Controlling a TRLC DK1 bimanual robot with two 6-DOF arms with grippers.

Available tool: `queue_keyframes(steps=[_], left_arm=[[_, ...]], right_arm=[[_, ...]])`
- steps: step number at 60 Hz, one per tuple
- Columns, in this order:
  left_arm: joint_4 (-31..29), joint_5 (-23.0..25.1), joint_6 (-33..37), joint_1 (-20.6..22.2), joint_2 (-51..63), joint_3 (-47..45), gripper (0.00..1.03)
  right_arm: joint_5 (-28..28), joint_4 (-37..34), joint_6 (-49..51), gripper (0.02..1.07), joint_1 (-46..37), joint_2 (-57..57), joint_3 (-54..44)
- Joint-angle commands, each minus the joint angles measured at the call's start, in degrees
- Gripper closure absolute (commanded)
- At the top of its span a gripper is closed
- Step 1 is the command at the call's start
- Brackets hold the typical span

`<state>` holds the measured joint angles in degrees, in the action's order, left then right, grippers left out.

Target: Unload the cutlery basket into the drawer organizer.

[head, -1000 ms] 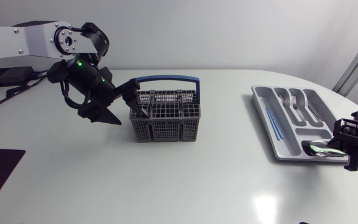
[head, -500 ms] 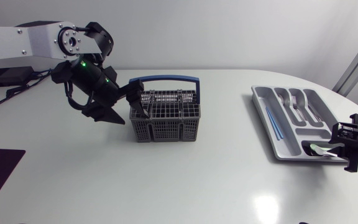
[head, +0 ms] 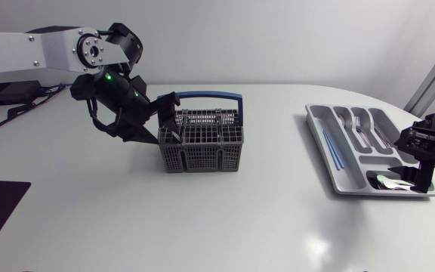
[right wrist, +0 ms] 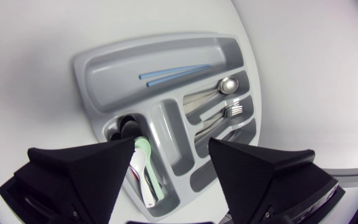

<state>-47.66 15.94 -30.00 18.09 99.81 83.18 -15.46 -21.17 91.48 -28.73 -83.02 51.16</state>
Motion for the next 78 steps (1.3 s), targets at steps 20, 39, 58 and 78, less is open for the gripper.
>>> queue_keyframes(steps=[20, 39, 58, 78], left_arm=[[1.5, -0.2, -5.9, 0.0, 1.8, 2.1, 0.49], [1.0, 0.3, -11.0, 0.0, 3.3, 4.0, 0.61], [-3.1, 5.4, -12.4, 0.2, 7.4, 8.3, 0.61], [-3.4, 5.8, -12.8, 0.7, 9.4, 9.5, 0.67]], right_arm=[[-0.5, -4.6, -18.2, 0.17, 15.5, 11.3, -4.8], [-0.4, -4.8, -33.2, 0.17, 25.9, 15.9, -6.7], [3.1, -1.6, -45.3, 0.17, 37.8, 16.9, -10.3], [4.5, 0.4, -50.0, 0.17, 43.8, 16.0, -11.2]])
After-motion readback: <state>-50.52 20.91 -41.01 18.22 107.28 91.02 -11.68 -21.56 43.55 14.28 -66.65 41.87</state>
